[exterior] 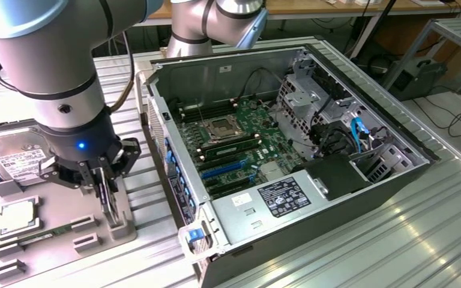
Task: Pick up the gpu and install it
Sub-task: 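Pick up the gpu and move the gpu toward the slot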
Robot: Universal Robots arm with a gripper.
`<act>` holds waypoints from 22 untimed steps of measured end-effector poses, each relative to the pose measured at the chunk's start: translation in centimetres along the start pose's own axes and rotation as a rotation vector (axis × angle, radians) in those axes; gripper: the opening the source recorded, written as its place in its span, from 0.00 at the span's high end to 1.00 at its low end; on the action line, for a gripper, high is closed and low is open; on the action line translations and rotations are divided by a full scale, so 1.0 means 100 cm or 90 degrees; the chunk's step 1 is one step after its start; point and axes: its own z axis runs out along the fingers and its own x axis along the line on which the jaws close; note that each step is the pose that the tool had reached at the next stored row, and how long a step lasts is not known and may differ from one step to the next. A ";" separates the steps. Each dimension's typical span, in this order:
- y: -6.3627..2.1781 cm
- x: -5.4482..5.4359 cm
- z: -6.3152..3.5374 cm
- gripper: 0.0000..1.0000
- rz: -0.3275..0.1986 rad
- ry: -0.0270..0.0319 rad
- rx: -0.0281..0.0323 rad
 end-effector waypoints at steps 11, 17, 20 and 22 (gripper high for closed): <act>-0.0003 0.000 -0.0119 0.72 0.000 -0.0001 0.0004; -0.0005 -0.001 -0.0188 0.72 0.000 -0.0001 0.0004; -0.0006 -0.001 -0.0224 0.72 0.000 -0.0001 0.0005; -0.0007 -0.001 -0.0260 0.72 0.000 0.0000 0.0006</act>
